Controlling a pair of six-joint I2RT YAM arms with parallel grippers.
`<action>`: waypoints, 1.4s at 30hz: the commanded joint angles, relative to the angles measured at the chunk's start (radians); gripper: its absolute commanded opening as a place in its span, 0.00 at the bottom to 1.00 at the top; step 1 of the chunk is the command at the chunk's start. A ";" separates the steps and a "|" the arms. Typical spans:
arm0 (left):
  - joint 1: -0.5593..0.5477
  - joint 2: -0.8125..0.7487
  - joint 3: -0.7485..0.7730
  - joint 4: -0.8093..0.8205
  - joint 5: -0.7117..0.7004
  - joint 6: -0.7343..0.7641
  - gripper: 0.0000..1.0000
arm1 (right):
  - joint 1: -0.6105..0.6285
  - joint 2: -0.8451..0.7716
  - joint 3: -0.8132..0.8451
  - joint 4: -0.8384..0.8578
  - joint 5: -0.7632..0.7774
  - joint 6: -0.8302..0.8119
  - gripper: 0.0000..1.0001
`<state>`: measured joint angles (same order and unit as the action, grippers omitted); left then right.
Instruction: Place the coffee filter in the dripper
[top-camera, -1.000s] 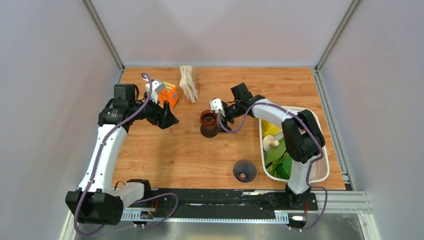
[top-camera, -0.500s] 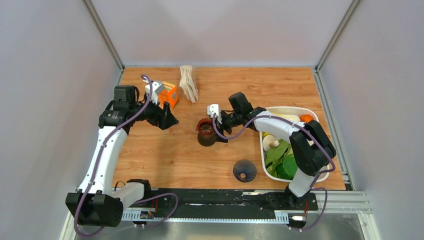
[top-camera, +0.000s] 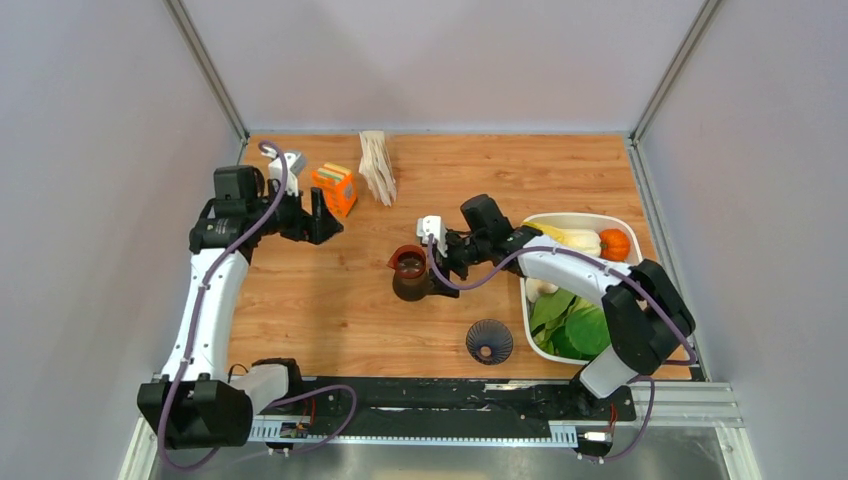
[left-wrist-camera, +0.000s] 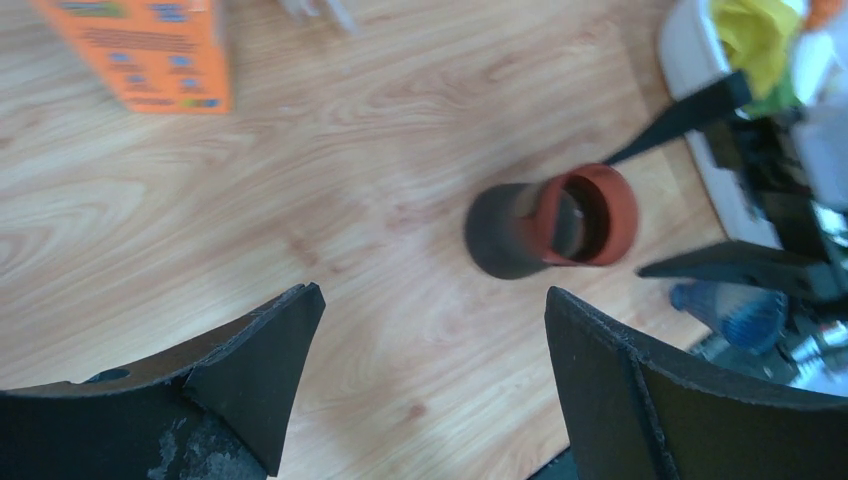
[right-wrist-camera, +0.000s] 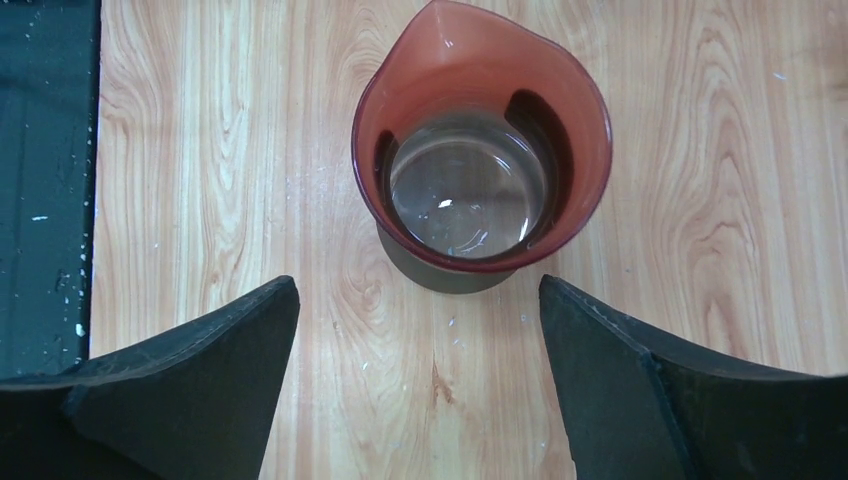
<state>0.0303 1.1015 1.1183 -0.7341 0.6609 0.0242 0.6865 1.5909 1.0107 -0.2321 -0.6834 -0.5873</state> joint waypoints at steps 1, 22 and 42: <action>0.098 0.023 0.100 0.028 -0.125 0.034 0.92 | -0.013 -0.087 0.019 -0.030 0.027 0.069 0.95; 0.337 0.787 0.627 0.082 -0.347 0.232 0.47 | -0.201 -0.220 0.156 -0.108 0.076 0.329 0.97; 0.342 1.300 1.019 0.099 -0.407 0.223 0.38 | -0.232 -0.157 0.198 -0.164 0.059 0.335 0.96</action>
<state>0.3649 2.3806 2.0865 -0.6632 0.2733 0.2249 0.4568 1.4132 1.1629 -0.3882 -0.5995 -0.2703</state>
